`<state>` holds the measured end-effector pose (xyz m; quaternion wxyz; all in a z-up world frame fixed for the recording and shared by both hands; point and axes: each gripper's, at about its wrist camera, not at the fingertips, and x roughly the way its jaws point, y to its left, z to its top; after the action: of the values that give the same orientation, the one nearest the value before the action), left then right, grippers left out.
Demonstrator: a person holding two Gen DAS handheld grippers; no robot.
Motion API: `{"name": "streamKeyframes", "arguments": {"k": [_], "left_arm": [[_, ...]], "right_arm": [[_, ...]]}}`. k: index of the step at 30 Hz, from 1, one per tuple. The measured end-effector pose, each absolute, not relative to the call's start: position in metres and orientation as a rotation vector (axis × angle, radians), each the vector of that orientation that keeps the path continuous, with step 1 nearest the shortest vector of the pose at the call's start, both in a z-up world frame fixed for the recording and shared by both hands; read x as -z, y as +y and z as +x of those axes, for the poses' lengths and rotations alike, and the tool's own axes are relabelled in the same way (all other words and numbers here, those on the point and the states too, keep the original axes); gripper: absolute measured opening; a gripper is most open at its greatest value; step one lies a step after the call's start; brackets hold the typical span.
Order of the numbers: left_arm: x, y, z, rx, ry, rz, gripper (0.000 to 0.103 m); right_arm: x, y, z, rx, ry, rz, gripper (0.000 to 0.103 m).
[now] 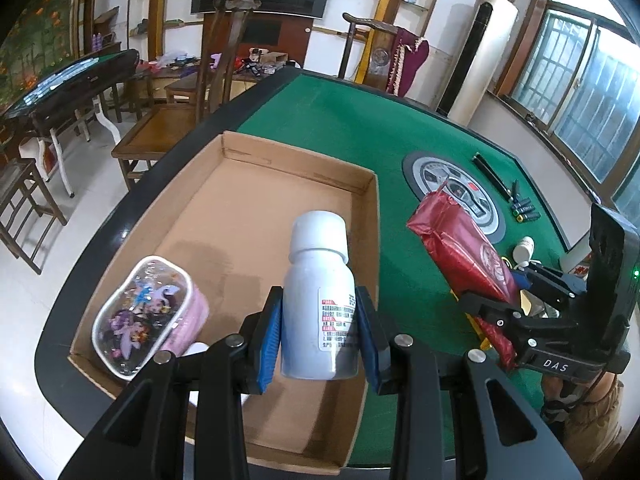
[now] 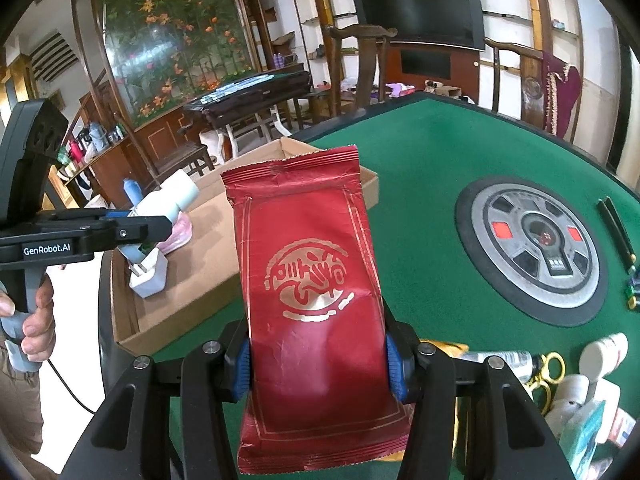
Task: Organize objects
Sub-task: 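Hold the bottle above the tray with the left gripper while the right carries the red bag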
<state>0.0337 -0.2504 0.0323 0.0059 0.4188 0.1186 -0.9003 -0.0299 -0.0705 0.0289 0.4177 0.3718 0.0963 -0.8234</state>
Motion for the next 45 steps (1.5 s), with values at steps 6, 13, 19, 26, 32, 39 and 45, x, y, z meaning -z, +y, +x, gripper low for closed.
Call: {"name": "streamKeyframes", "arguments": {"k": [6, 13, 19, 26, 32, 39, 45], "left_arm": [[-0.039, -0.267, 0.039, 2.807, 0.394, 1.273, 0.033], [-0.038, -0.283, 0.036, 2.776, 0.407, 1.265, 0.033], [-0.04, -0.295, 0.034, 2.751, 0.409, 1.261, 0.033], [-0.037, -0.296, 0.029, 2.748, 0.404, 1.27, 0.033], [-0.036, -0.296, 0.019, 2.749, 0.381, 1.291, 0.033], [-0.033, -0.3, 0.012, 2.733, 0.374, 1.316, 0.033], [-0.022, -0.31, -0.004, 2.69, 0.364, 1.356, 0.033]], "right_arm": [[-0.041, -0.09, -0.035, 2.053, 0.358, 0.93, 0.056], [-0.053, -0.104, -0.046, 2.053, 0.457, 0.92, 0.056], [-0.061, -0.113, -0.058, 2.067, 0.492, 0.9, 0.056], [-0.067, -0.134, -0.068, 2.057, 0.571, 0.879, 0.056], [-0.065, -0.149, -0.071, 2.021, 0.586, 0.877, 0.056], [-0.057, -0.166, -0.079, 1.965, 0.595, 0.928, 0.056], [-0.051, -0.186, -0.093, 1.935, 0.607, 0.961, 0.056]]}}
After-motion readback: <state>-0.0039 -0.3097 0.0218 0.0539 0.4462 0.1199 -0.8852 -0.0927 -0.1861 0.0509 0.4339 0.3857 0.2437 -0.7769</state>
